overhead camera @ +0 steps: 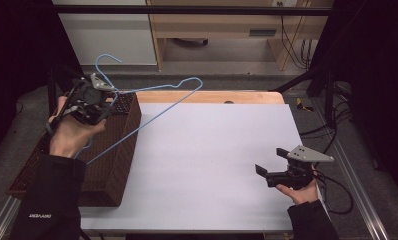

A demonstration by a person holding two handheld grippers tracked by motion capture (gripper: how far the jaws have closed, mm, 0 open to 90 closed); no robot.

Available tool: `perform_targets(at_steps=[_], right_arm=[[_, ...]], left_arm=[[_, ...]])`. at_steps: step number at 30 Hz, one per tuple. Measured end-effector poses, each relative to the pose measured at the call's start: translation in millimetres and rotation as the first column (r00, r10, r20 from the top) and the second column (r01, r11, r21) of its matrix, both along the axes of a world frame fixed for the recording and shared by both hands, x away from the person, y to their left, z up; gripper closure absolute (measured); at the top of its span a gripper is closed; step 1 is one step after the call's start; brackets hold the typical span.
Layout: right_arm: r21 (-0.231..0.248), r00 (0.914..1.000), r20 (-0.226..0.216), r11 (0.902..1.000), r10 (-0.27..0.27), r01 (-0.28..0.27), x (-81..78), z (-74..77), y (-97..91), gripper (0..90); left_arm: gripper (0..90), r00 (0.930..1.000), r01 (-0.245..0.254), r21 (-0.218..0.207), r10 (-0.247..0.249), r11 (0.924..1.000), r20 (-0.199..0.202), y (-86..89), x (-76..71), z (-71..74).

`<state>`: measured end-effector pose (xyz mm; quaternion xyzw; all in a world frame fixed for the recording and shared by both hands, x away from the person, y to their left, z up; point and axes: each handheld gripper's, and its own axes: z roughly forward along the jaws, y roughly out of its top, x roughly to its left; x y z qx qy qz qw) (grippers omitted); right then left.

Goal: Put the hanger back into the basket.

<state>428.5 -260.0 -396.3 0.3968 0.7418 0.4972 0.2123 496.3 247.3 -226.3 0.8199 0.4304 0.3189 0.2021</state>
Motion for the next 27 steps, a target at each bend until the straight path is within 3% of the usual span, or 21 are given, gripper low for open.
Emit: perform_targets(at_steps=[4, 11, 17, 27], right_arm=[[-0.002, 1.0000, 0.000, 1.0000, 0.001, -0.001, 0.2, 0.0, -0.1, 3.0], [0.001, 1.0000, -0.003, 1.0000, 0.003, -0.003, 0.2, -0.2, 0.8, 2.9], [-0.004, 1.0000, -0.004, 1.0000, 0.005, -0.005, 0.5, -0.8, 1.7, 2.9], [-0.005, 1.0000, -0.003, 1.0000, 0.006, -0.006, 0.6, -0.9, 1.9, 3.0]], left_arm=[[87.4, 0.9991, -0.043, 0.004, 0.043, 0.9991, -0.005, 15.7, 1.8, -3.0], [87.4, 0.9924, -0.119, 0.055, 0.121, 0.9913, -0.023, 49.4, 4.3, -12.7], [87.4, 0.9815, -0.186, 0.058, 0.188, 0.9808, -0.034, 79.2, 5.4, -22.8], [87.4, 0.9666, -0.251, 0.073, 0.254, 0.9651, -0.033, 105.9, 4.3, -39.7]])
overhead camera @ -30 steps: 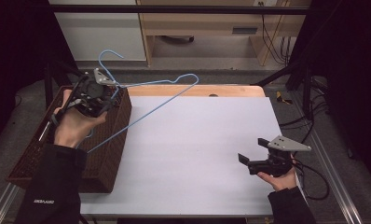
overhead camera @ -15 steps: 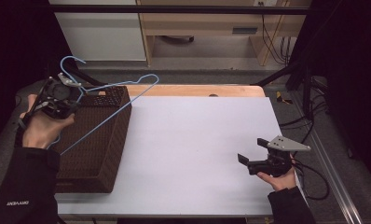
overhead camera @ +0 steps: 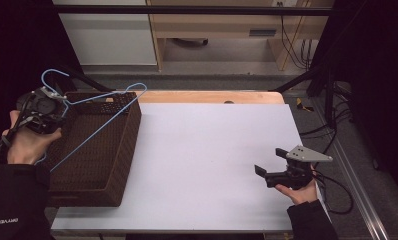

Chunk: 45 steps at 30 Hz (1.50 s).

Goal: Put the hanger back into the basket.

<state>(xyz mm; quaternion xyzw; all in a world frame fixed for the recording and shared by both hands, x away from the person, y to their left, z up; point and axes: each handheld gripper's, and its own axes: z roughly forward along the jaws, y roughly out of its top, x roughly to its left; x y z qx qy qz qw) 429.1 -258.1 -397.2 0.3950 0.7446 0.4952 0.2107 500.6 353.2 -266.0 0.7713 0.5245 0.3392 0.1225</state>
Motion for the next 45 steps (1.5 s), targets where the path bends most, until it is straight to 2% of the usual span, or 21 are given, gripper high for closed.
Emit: perform_targets(at_steps=[4, 8, 11, 16, 19, 21, 30, 35, 42, 45], right_arm=[[-0.002, 1.0000, -0.001, 1.0000, 0.002, -0.002, 0.3, -0.5, 0.8, 3.0], [-0.006, 1.0000, -0.004, 1.0000, 0.005, -0.005, 0.4, -1.0, 1.4, 3.0], [-0.007, 1.0000, -0.002, 1.0000, 0.006, -0.006, 0.5, -1.0, 1.1, 3.0], [-0.007, 1.0000, -0.003, 1.0000, 0.005, -0.005, 0.4, -1.0, 1.3, 3.0], [-0.007, 1.0000, -0.004, 1.0000, 0.003, -0.003, 0.5, -1.2, 1.8, 3.0], [-0.007, 1.0000, -0.004, 1.0000, 0.004, -0.004, 0.6, -1.2, 1.8, 3.0], [-0.008, 1.0000, -0.003, 1.0000, 0.003, -0.003, 0.6, -1.3, 1.8, 3.0], [-0.009, 1.0000, -0.003, 0.9999, 0.004, -0.004, 0.8, -1.7, 2.3, 3.0], [-0.008, 1.0000, -0.004, 1.0000, 0.002, -0.002, 0.5, -1.3, 1.9, 3.0], [-0.008, 1.0000, -0.004, 1.0000, 0.001, -0.001, 0.6, -1.4, 2.1, 3.0]], left_arm=[[87.4, 0.9994, -0.033, 0.018, 0.033, 0.9993, 0.013, 10.3, 1.7, -6.9], [87.4, 0.9979, -0.063, 0.016, 0.063, 0.9979, 0.017, 20.3, 5.5, -13.9], [87.3, 0.9970, -0.076, 0.009, 0.076, 0.9970, 0.010, 26.6, 9.0, -21.5], [87.4, 0.9942, -0.107, 0.027, 0.107, 0.9939, -0.007, 32.9, 15.2, -37.6], [87.4, 0.9929, -0.117, 0.017, 0.118, 0.9929, -0.018, 36.1, 17.8, -45.5], [87.3, 0.9917, -0.124, 0.027, 0.124, 0.9920, -0.033, 35.7, 20.4, -55.0], [87.3, 0.9885, -0.137, 0.040, 0.139, 0.9898, -0.059, 31.5, 24.2, -77.4], [87.3, 0.9841, -0.159, 0.062, 0.163, 0.9854, -0.071, 27.6, 26.8, -89.8], [87.0, 0.9811, -0.158, 0.033, 0.161, 0.9869, -0.108, 24.4, 30.1, -109.1], [86.4, 0.9794, -0.145, 0.025, 0.147, 0.9891, -0.138, 22.7, 30.8, -115.4]])
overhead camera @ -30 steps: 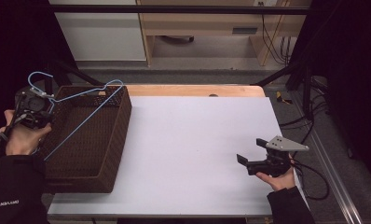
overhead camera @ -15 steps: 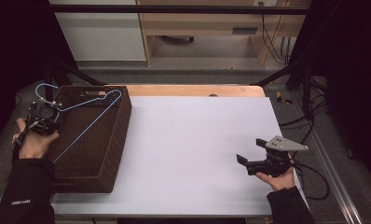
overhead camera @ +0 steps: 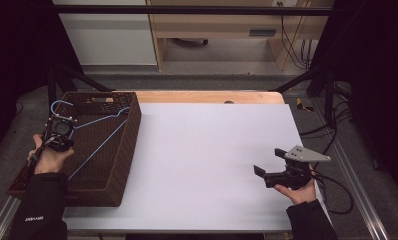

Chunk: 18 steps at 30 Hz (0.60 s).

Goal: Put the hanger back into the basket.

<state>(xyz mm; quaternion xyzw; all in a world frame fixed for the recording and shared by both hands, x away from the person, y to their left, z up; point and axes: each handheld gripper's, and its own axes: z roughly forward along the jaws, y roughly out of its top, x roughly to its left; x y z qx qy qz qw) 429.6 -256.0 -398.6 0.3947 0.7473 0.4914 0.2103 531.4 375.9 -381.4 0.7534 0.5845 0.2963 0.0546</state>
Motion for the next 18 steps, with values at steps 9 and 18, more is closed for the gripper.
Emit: perform_targets(at_steps=[9, 18], right_arm=[[0.002, 1.0000, 0.001, 1.0000, 0.000, 0.000, -0.2, 0.4, -0.6, 2.9], [0.013, 0.9999, 0.010, 0.9999, -0.010, 0.010, -0.2, 1.4, -1.6, 2.8]], left_arm=[[69.1, 0.9953, 0.049, -0.092, -0.041, 0.9946, 0.088, -0.4, -17.6, 18.2], [45.1, 0.9293, 0.241, -0.208, -0.164, 0.9480, 0.331, -18.3, -59.8, 49.4]])
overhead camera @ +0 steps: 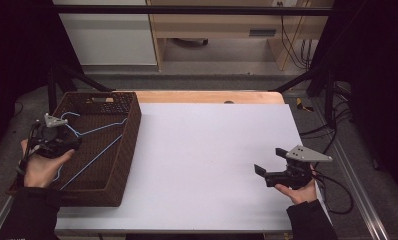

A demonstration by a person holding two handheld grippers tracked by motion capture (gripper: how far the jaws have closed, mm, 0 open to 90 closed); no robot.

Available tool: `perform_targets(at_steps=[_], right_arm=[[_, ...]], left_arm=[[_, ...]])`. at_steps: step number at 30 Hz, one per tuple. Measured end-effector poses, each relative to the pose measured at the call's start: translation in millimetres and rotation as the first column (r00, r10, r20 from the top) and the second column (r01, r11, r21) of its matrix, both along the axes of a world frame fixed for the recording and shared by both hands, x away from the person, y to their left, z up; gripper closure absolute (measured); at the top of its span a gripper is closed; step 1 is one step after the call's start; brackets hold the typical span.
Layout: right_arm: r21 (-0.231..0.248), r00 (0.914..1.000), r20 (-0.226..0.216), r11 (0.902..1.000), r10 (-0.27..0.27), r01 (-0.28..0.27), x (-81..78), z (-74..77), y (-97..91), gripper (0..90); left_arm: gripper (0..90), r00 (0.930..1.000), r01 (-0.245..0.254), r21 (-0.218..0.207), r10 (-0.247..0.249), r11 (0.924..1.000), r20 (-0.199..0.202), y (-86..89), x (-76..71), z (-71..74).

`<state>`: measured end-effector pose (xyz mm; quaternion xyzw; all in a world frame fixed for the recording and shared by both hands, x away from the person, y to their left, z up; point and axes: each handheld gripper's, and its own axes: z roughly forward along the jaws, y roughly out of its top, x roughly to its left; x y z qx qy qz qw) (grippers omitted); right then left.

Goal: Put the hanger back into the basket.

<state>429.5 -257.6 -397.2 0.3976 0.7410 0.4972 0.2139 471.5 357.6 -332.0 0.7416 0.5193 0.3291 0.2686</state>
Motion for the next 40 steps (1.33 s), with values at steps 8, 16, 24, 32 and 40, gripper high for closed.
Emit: perform_targets(at_steps=[8, 16, 24, 32, 40], right_arm=[[0.008, 1.0000, 0.005, 1.0000, -0.002, 0.002, -0.5, 0.5, 0.0, 2.6], [0.013, 0.9999, 0.012, 0.9999, -0.005, 0.005, -1.4, 1.4, -0.8, 2.3], [0.009, 0.9999, 0.016, 1.0000, -0.001, 0.001, -1.5, 0.5, -0.2, 2.2], [0.017, 0.9995, 0.025, 0.9997, 0.017, -0.018, -3.5, -0.1, -0.8, 2.7], [0.024, 0.9995, 0.027, 0.9995, 0.019, -0.020, -5.4, -0.1, -2.4, 2.7]], left_arm=[[29.7, 0.9726, 0.200, -0.111, -0.183, 0.9735, 0.143, -32.1, -27.4, 5.3], [20.1, 0.9198, 0.367, -0.186, -0.325, 0.9116, 0.219, -66.5, -50.0, -5.1], [15.9, 0.8916, 0.436, -0.242, -0.379, 0.8669, 0.248, -95.8, -58.2, -24.7], [13.1, 0.8784, 0.472, -0.292, -0.415, 0.8318, 0.237, -107.7, -59.4, -43.9], [13.1, 0.8759, 0.474, -0.268, -0.417, 0.8390, 0.243, -111.2, -62.1, -45.6]])
